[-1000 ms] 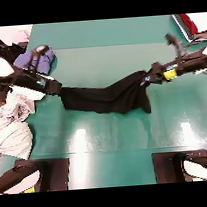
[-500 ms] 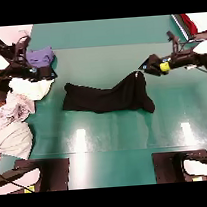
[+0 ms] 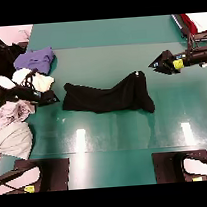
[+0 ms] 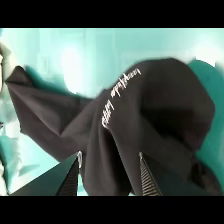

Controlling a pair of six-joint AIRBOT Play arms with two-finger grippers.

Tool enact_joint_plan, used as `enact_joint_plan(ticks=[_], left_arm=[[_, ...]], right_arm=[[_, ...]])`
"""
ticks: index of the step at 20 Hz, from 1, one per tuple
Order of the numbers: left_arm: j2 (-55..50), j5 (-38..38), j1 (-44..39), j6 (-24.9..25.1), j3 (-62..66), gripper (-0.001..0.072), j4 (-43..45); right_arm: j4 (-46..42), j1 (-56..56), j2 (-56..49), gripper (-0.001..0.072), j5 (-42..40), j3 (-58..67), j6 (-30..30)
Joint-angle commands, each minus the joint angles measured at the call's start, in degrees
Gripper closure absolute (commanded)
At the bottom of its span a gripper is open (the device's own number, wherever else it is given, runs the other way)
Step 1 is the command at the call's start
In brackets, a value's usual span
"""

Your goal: Fold the shirts.

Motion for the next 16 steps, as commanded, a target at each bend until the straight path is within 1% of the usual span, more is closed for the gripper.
enact_joint_plan(ticks=[1,3,4,5,9,10,11,12,13,16], left_arm=[[-0.92,4.85,0.28,3.26,-4.98,0.0291,-6.19],[-2.93,3.67,0.28,3.34,-4.98,0.0290,-7.23],[-4.20,2.93,0.28,4.17,-4.98,0.0273,-8.24],[-5.18,2.32,0.28,5.20,-4.98,0.0272,-9.14],[-6.99,1.99,0.28,5.18,-4.98,0.0274,-10.43],[-6.93,1.81,0.28,5.22,-4.96,0.0318,-11.23],[-6.93,1.57,0.28,5.22,-4.96,0.0457,-12.00],[-6.91,1.05,0.28,5.27,-4.94,0.0545,-12.59],[-6.86,-0.11,0.28,5.68,-4.52,0.0672,-12.72],[-6.82,-7.15,0.31,6.40,1.55,0.0680,-12.09]], right_arm=[[0.04,-0.26,2.19,0.0278,-0.09,-3.45,0.02],[0.04,-0.26,3.21,0.0278,-0.31,-4.52,0.02],[0.00,-0.26,3.65,0.0278,-0.22,-4.57,0.02],[0.11,-0.26,4.04,0.0278,-0.33,-4.57,0.02],[-0.04,-0.26,5.86,0.0278,-0.79,-4.57,0.02],[-0.07,-0.26,6.29,0.0278,-0.74,-4.57,0.02],[-0.17,-0.26,6.75,0.0278,-0.74,-4.57,0.02],[-0.52,-0.28,7.17,0.0278,-0.70,-4.57,0.02],[-2.23,-0.28,7.72,0.0278,-0.39,-4.59,0.07],[-10.84,-0.39,9.42,0.0278,3.65,-5.29,0.94]])
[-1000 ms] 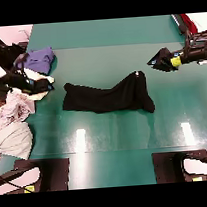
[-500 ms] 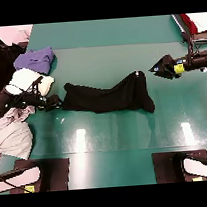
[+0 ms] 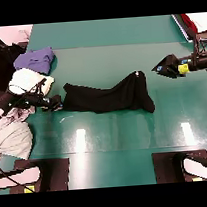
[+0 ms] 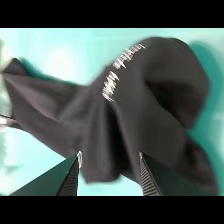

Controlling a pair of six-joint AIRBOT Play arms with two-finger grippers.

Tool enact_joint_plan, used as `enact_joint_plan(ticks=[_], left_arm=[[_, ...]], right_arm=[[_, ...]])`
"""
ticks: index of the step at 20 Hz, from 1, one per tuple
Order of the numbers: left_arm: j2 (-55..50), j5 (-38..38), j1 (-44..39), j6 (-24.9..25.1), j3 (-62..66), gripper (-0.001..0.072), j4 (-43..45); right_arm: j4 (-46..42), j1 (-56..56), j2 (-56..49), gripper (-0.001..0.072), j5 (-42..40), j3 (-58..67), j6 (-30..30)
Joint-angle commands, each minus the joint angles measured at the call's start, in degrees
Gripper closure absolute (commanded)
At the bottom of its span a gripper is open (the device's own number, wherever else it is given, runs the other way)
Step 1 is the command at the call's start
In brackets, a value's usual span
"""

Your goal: Fold the shirts.

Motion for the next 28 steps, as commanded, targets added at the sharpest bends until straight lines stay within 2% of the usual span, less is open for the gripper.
enact_joint_plan(ticks=[1,3,5,6,8,11,16,23,25,28], left_arm=[[-0.04,-8.70,0.02,1.27,7.48,0.0680,-0.72],[-0.04,-13.75,0.02,1.79,14.71,0.0680,-0.96],[-0.04,-15.85,0.02,1.68,20.39,0.0680,-2.12],[-0.04,-15.82,0.02,1.55,22.10,0.0680,-3.15],[-0.04,-15.54,0.02,1.55,23.61,0.0680,-5.77],[-0.07,-15.82,0.02,1.57,23.58,0.0680,-6.91],[-0.07,-16.09,0.02,1.57,23.58,0.0680,-6.91],[-0.07,-16.04,0.02,1.60,23.58,0.0680,-6.86],[-0.07,-16.06,0.02,1.57,23.58,0.0680,-6.86],[-0.07,-16.04,0.02,1.57,23.58,0.0680,-6.91]], right_arm=[[-9.68,-0.04,2.58,0.0278,3.80,-2.40,1.42],[-14.29,-0.04,5.20,0.0247,3.61,-8.07,1.70],[-14.36,-0.02,6.45,0.0079,2.60,-14.19,1.66],[-12.85,0.09,6.16,0.0069,2.29,-16.55,0.96],[-10.29,1.46,4.72,0.0069,-0.20,-20.52,-1.70],[-9.01,2.80,0.96,0.0074,-4.42,-23.32,-2.01],[-9.16,2.25,-3.10,0.0077,-5.44,-23.47,-2.40],[-8.72,-11.41,-2.93,0.0079,5.90,-23.85,-9.68],[-4.33,-15.08,-2.89,0.0079,4.61,-26.25,-12.61],[11.17,-19.67,-5.05,0.0081,-0.31,-32.24,-17.62]])
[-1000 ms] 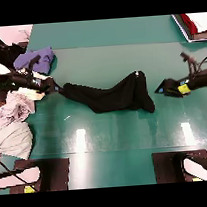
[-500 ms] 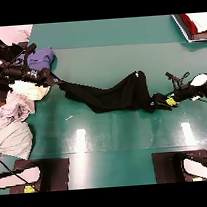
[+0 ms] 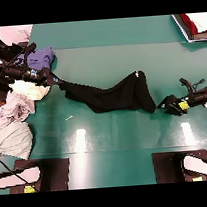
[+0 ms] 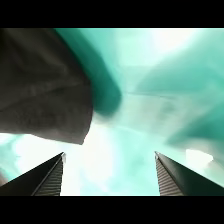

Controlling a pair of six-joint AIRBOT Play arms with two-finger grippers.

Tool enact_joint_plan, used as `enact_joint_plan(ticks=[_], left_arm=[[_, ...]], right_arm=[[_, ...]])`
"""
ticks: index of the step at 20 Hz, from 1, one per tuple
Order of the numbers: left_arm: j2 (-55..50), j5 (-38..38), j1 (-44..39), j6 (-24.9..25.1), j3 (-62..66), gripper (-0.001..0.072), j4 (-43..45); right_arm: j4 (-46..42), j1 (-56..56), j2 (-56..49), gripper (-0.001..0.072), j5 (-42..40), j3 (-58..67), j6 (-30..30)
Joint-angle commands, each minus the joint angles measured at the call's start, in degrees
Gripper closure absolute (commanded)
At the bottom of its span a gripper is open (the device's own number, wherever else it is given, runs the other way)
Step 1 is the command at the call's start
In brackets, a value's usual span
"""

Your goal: Fold the shirts.

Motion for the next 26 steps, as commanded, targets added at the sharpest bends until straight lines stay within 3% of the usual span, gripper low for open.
enact_joint_plan(ticks=[1,5,6,8,10,12,13,14,17,19,22,26], left_arm=[[-0.02,0.02,0.02,-0.02,0.04,0.0680,-0.02],[-0.02,-0.02,0.02,-0.07,0.04,0.0680,-0.04],[-0.02,-0.17,0.02,-0.07,0.04,0.0680,-0.04],[-0.02,-0.61,0.02,-0.04,0.04,0.0680,-0.02],[-0.02,-0.61,0.02,-0.04,0.04,0.0680,-0.04],[-0.02,-0.61,0.02,-0.04,0.04,0.0680,-0.04],[-0.02,-0.61,0.02,-0.04,0.04,0.0680,-0.04],[-0.02,-0.61,0.02,-0.04,0.04,0.0680,-0.02],[-0.02,-0.31,0.02,-0.09,0.07,0.0680,-0.17],[0.00,0.15,0.35,-1.86,1.68,0.0680,-0.44],[0.94,0.48,1.66,-4.55,11.32,0.0681,-0.44],[6.34,7.61,2.12,-6.05,27.80,0.0681,-0.44]], right_arm=[[17.57,-4.66,-2.62,0.0090,-3.43,-5.79,-7.58],[25.18,-1.95,-7.13,0.0121,-5.88,-7.15,-10.80],[25.16,-0.90,-7.45,0.0180,-6.71,-6.58,-10.80],[25.09,0.28,-7.37,0.0212,-7.43,-5.09,-10.80],[24.96,0.46,-7.32,0.0386,-7.17,-3.48,-10.78],[24.55,0.46,-7.23,0.0430,-6.69,-2.03,-10.78],[24.26,0.46,-6.80,0.0586,-6.58,-1.60,-10.78],[23.30,0.46,-5.84,0.0691,-6.73,-1.16,-10.78],[19.28,0.44,-1.33,0.0695,-7.15,0.57,-9.77],[14.23,0.46,2.99,0.0695,-7.13,3.76,-5.92],[11.41,0.35,10.29,0.0695,-8.17,12.83,-2.14],[11.06,0.35,18.18,0.0696,-15.21,26.95,-0.04]])
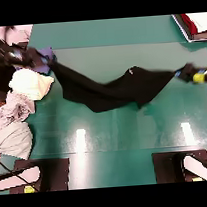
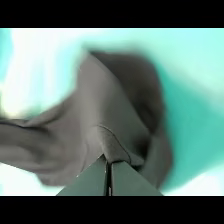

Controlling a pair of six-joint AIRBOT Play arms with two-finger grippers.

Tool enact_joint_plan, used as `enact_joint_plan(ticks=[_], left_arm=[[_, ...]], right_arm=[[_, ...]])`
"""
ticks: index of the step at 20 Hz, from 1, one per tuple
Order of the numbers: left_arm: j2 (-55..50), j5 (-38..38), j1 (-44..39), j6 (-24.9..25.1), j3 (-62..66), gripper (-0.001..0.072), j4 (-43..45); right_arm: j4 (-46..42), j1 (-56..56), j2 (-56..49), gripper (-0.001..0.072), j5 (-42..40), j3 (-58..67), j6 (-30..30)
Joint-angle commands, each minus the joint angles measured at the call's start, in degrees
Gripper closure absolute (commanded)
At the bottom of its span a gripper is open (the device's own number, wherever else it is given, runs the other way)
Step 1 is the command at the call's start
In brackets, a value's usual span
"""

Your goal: Fold the shirts.

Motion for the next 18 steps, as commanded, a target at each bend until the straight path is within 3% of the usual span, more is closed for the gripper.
enact_joint_plan(ticks=[1,5,9,14,18], left_arm=[[4.31,6.43,0.42,-1.68,14.10,0.0680,0.04],[8.79,9.11,0.42,-1.68,26.23,0.0680,0.04],[16.15,13.99,0.42,-1.68,28.28,0.0680,0.04],[25.90,22.10,0.42,-1.64,28.28,0.0680,0.04],[31.76,25.31,0.42,-0.46,28.28,0.0681,0.02]], right_arm=[[-1.49,-0.04,6.95,0.0696,-6.73,12.02,2.25],[-1.60,-0.04,11.43,0.0696,-9.92,21.77,2.21],[-2.43,-0.04,15.34,0.0696,-11.74,31.52,1.95],[-15.37,-0.04,19.32,0.0696,-12.02,43.69,2.71],[-27.58,-0.07,18.67,0.0698,-8.55,53.44,10.01]])
